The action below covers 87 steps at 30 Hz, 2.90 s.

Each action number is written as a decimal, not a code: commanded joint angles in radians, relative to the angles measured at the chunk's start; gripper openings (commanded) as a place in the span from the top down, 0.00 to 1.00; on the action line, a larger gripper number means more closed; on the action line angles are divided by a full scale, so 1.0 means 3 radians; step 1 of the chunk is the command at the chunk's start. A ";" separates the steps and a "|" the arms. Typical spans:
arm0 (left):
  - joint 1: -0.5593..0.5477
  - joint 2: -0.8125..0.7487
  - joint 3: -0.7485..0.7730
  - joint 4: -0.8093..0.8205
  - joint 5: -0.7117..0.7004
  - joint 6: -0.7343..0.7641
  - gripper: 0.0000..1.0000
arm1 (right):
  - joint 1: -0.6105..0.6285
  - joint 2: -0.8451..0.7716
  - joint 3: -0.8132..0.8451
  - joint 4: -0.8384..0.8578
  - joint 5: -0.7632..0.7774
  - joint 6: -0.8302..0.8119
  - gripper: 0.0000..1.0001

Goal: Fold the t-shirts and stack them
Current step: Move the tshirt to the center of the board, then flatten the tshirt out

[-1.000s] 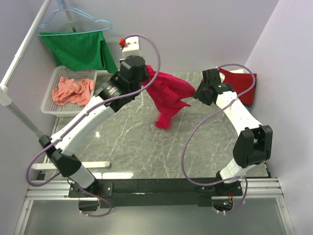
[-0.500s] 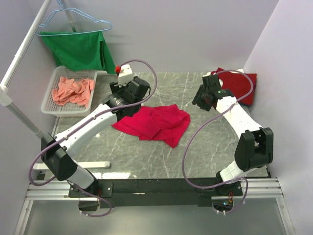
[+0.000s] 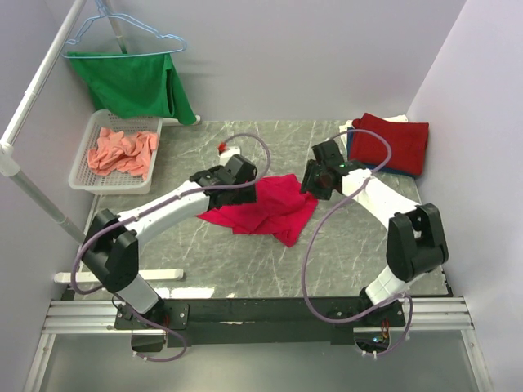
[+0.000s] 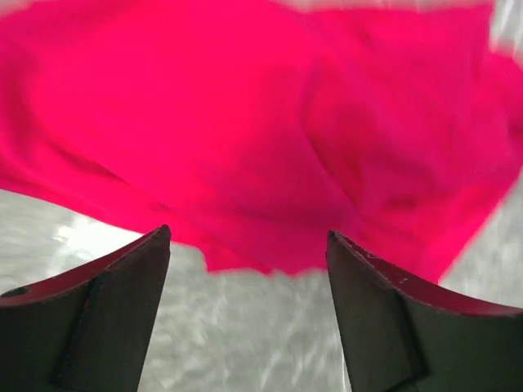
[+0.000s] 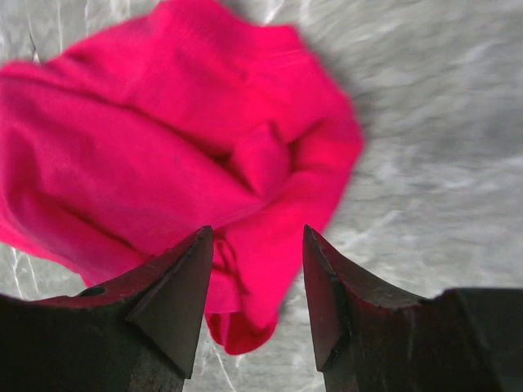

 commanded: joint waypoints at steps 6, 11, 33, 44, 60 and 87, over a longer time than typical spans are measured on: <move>-0.0153 -0.0001 -0.0303 0.0256 0.0893 0.0009 0.19 | 0.0078 0.0310 0.0088 0.0114 -0.0048 -0.0004 0.45; -0.0224 -0.0016 -0.0441 0.0384 0.1174 0.0106 0.23 | 0.0079 0.0346 0.0103 0.0104 -0.0048 0.0021 0.45; -0.0296 0.0649 -0.0272 0.0522 0.0602 0.0229 0.38 | 0.0073 0.0356 0.0215 -0.0034 0.0075 0.0026 0.46; -0.0250 0.0337 -0.0144 0.0328 -0.0047 0.0137 0.88 | 0.0073 0.0371 0.0231 -0.0029 0.0044 0.0077 0.46; 0.0593 -0.0526 -0.0017 -0.0025 -0.0666 0.0285 0.99 | 0.0068 0.0228 0.0108 -0.0019 0.0142 0.0118 0.47; 0.1294 -0.1504 0.0515 0.0077 -0.1704 0.0971 0.99 | 0.0084 0.1215 0.0803 -0.0213 0.0382 0.0174 0.42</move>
